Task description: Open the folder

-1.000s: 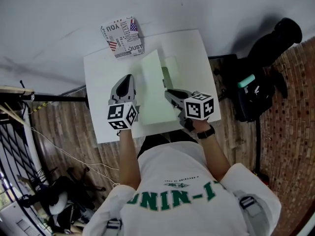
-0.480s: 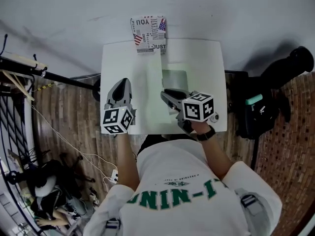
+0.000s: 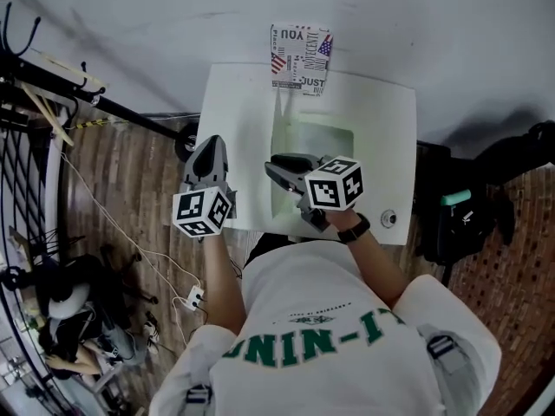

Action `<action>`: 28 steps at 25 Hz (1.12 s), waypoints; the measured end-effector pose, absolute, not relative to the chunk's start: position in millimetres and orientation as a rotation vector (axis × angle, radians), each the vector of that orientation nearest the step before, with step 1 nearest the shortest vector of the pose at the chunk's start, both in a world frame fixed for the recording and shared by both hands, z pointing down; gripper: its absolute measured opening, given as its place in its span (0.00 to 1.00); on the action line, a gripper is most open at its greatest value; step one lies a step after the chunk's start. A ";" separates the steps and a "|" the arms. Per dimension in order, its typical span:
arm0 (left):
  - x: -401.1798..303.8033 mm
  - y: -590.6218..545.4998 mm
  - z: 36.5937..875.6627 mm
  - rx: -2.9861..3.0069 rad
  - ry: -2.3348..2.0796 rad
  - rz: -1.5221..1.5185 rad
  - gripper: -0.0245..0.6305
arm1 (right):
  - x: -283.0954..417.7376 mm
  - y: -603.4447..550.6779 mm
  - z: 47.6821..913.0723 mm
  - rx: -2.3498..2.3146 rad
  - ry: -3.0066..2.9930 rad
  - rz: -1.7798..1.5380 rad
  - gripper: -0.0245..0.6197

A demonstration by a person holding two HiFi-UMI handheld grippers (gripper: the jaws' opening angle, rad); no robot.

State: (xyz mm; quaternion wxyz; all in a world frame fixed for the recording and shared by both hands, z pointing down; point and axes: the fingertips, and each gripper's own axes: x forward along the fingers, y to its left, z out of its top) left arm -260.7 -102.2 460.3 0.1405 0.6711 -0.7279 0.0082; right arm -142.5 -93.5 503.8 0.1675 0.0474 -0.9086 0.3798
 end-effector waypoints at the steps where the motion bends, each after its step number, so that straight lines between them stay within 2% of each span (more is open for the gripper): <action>1: -265.9 -100.0 459.2 1.927 -2.114 0.018 0.06 | -149.8 -90.2 504.4 0.101 -2.589 1.072 0.22; 14: -328.4 -68.2 470.9 1.750 -2.226 -0.028 0.06 | -228.9 -67.1 534.9 -0.147 -2.580 1.033 0.23; 15: -332.2 -64.8 472.1 1.736 -2.233 -0.031 0.06 | -234.4 -66.0 539.4 -0.147 -2.578 1.020 0.21; 17: -338.9 -59.1 474.9 1.714 -2.245 -0.030 0.06 | -244.8 -66.5 550.7 -0.128 -2.575 0.984 0.11; 21: -348.0 -51.6 486.8 1.680 -2.256 0.001 0.06 | -264.3 -69.6 576.0 -0.111 -2.550 0.939 0.07; 28: -362.1 -39.3 509.0 1.620 -2.262 0.024 0.06 | -299.7 -61.9 629.0 -0.085 -2.470 0.829 0.07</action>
